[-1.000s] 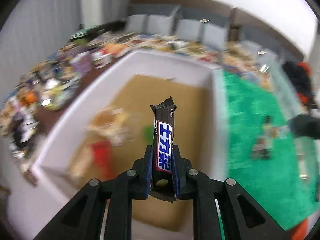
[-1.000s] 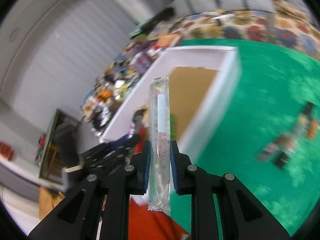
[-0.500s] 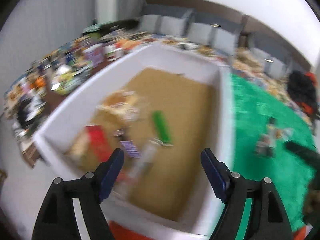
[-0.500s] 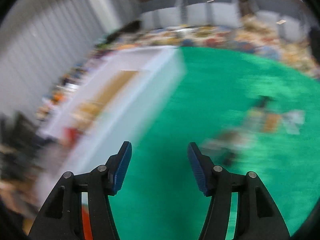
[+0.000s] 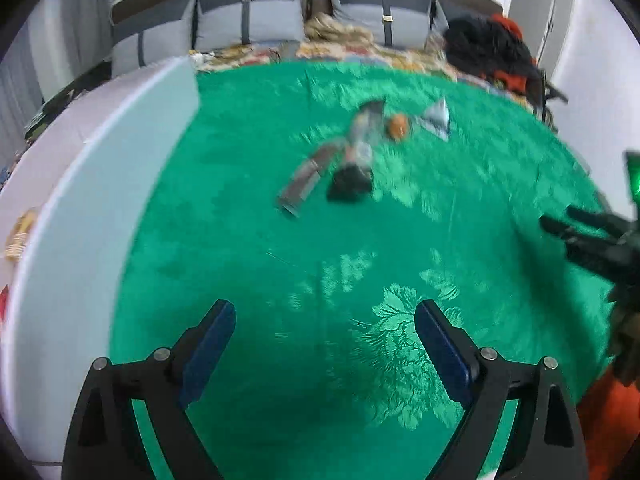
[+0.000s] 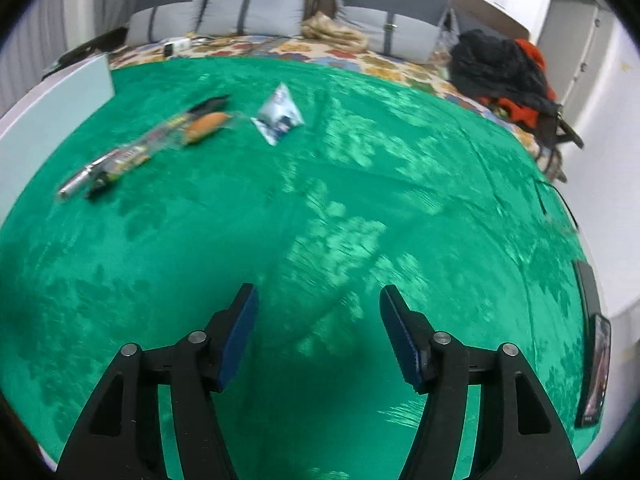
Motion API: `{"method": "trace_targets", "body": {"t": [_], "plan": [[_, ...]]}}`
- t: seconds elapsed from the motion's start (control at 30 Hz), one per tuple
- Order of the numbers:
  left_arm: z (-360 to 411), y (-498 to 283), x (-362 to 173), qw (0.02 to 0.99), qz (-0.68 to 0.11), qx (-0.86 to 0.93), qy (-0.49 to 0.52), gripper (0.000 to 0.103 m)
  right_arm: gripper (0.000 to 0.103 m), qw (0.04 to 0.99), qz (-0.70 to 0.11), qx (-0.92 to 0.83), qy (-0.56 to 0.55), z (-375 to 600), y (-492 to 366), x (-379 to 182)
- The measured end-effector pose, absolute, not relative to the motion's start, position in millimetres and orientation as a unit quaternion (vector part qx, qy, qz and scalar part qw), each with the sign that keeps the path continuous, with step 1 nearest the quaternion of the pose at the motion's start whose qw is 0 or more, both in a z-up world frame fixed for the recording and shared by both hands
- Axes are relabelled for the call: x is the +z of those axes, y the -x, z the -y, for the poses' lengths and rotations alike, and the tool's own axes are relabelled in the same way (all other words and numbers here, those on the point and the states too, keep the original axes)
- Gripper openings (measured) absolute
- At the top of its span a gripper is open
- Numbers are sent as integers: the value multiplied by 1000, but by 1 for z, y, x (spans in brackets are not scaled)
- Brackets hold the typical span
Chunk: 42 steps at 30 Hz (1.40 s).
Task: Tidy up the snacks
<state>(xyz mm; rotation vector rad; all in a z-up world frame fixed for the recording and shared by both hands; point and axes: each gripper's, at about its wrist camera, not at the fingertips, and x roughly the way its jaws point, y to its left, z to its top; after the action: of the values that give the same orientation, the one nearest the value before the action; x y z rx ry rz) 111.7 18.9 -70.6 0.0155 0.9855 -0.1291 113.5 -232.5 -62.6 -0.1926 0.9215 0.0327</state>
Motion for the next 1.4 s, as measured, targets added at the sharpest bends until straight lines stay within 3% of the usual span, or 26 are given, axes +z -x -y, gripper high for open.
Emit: {"method": "trace_targets", "body": {"t": [0.33, 0.4, 0.6, 0.73, 1.03, 1.4], "plan": [[-4, -123, -97, 870, -490, -46, -26, 91, 67, 914, -389, -2, 116, 227, -111, -51], [-6, -126, -102, 869, -492, -42, -23, 91, 71, 918, -380, -1, 113, 227, -111, -48], [-10, -132, -112, 871, -490, -35, -13, 92, 72, 902, -418, 13, 111, 228, -122, -69], [-13, -136, -115, 873, -487, -29, -10, 103, 72, 894, -438, 7, 91, 241, -128, -89], [-19, -137, -116, 883, -469, -17, -3, 103, 72, 898, -440, 7, 19, 268, -132, -96], [-17, -139, -117, 887, -461, -7, 1, 103, 81, 896, -445, -1, 5, 272, -130, -96]]}}
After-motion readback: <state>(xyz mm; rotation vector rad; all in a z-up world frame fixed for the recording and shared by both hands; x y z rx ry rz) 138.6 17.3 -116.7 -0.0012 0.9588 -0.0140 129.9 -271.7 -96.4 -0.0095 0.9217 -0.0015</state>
